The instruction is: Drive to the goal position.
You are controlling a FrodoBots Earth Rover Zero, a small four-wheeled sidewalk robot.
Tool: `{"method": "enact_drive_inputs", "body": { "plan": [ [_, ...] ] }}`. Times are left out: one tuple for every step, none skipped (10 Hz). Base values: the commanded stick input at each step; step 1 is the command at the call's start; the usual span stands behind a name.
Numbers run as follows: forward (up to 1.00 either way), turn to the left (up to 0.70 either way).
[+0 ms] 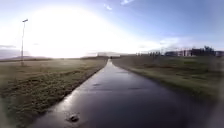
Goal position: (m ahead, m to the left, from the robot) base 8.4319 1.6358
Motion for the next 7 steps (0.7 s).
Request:
{"method": "enact_drive_inputs", "body": {
  "plan": [
    [1.0,0.0],
    [1.0,0.0],
    [1.0,0.0],
    [1.0,0.0],
    [1.0,0.0],
    [1.0,-0.02],
    [1.0,-0.07]
  ]
}}
